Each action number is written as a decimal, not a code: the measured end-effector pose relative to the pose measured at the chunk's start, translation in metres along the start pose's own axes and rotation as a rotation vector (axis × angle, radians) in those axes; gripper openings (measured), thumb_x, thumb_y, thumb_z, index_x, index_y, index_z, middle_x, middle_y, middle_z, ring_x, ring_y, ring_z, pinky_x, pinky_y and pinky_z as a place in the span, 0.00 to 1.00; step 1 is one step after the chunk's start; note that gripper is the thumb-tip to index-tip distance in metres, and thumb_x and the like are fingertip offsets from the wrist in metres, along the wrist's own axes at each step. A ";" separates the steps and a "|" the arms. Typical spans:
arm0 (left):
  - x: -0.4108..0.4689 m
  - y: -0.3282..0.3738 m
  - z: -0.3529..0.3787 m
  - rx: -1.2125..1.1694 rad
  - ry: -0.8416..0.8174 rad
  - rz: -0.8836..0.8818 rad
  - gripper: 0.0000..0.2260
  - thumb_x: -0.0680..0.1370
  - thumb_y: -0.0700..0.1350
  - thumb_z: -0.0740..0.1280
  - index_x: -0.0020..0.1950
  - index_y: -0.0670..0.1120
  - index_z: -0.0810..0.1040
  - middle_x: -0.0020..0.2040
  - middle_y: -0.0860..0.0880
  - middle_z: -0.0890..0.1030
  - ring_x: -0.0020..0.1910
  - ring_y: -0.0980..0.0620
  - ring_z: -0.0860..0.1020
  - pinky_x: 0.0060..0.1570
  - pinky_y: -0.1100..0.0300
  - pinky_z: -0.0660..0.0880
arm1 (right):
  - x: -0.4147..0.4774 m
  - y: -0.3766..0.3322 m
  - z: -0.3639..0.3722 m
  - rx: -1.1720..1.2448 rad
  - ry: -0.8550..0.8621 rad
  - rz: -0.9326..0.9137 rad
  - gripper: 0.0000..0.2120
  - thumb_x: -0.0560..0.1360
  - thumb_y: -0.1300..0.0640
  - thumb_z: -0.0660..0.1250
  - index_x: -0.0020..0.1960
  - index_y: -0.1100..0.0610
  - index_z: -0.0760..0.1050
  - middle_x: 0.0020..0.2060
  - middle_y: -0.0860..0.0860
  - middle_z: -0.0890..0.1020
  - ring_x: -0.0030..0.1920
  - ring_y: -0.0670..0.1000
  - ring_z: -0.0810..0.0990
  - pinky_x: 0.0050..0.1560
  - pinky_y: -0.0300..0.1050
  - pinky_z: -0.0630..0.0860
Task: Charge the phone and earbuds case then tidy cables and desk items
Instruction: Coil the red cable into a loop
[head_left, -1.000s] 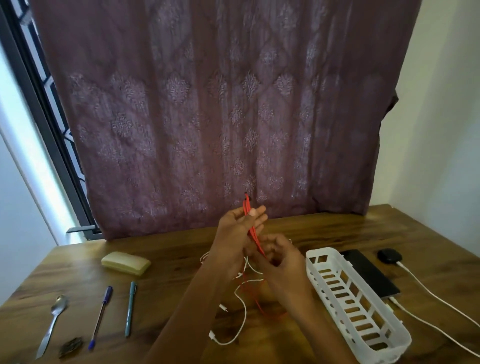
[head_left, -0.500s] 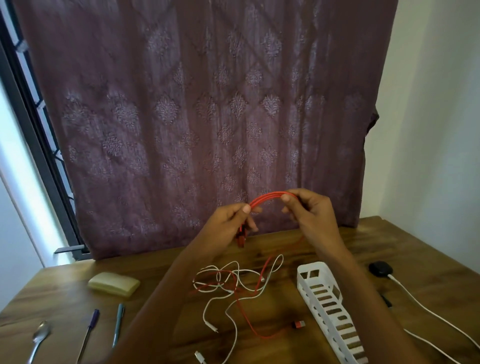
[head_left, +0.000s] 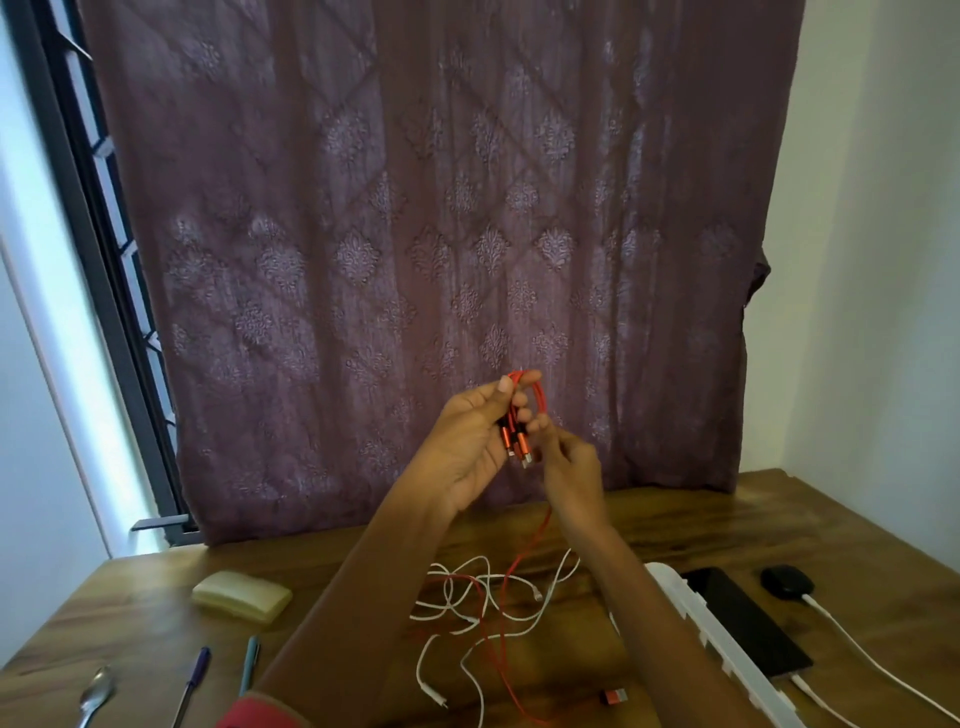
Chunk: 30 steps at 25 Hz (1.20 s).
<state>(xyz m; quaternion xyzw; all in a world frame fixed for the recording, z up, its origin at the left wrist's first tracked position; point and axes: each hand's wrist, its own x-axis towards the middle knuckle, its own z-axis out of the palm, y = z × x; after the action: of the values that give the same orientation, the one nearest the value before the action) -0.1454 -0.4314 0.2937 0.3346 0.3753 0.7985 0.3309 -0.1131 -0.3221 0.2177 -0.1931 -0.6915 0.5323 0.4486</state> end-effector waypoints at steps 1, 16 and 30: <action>0.004 0.003 0.001 -0.023 0.028 0.031 0.11 0.80 0.39 0.55 0.52 0.38 0.76 0.27 0.53 0.75 0.25 0.60 0.74 0.31 0.67 0.76 | -0.006 0.002 0.006 0.025 -0.036 0.026 0.14 0.78 0.48 0.58 0.40 0.55 0.76 0.28 0.50 0.78 0.27 0.46 0.75 0.32 0.44 0.72; 0.012 0.021 -0.054 0.788 0.342 0.389 0.07 0.81 0.39 0.55 0.49 0.40 0.72 0.39 0.52 0.77 0.32 0.67 0.76 0.39 0.74 0.72 | -0.044 -0.032 -0.014 -0.685 0.155 -0.852 0.14 0.75 0.47 0.60 0.44 0.52 0.81 0.33 0.47 0.79 0.32 0.46 0.77 0.30 0.39 0.74; -0.012 0.019 -0.031 0.175 -0.126 -0.096 0.16 0.80 0.39 0.50 0.56 0.36 0.75 0.24 0.52 0.66 0.19 0.58 0.63 0.23 0.65 0.68 | 0.029 -0.079 -0.010 -0.043 -0.238 -0.488 0.09 0.69 0.59 0.71 0.37 0.45 0.81 0.34 0.46 0.81 0.39 0.51 0.80 0.43 0.46 0.77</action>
<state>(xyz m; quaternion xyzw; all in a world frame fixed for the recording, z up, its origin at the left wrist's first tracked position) -0.1683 -0.4619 0.2910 0.3935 0.4377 0.7232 0.3613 -0.1038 -0.3233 0.3014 0.0339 -0.7765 0.4127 0.4750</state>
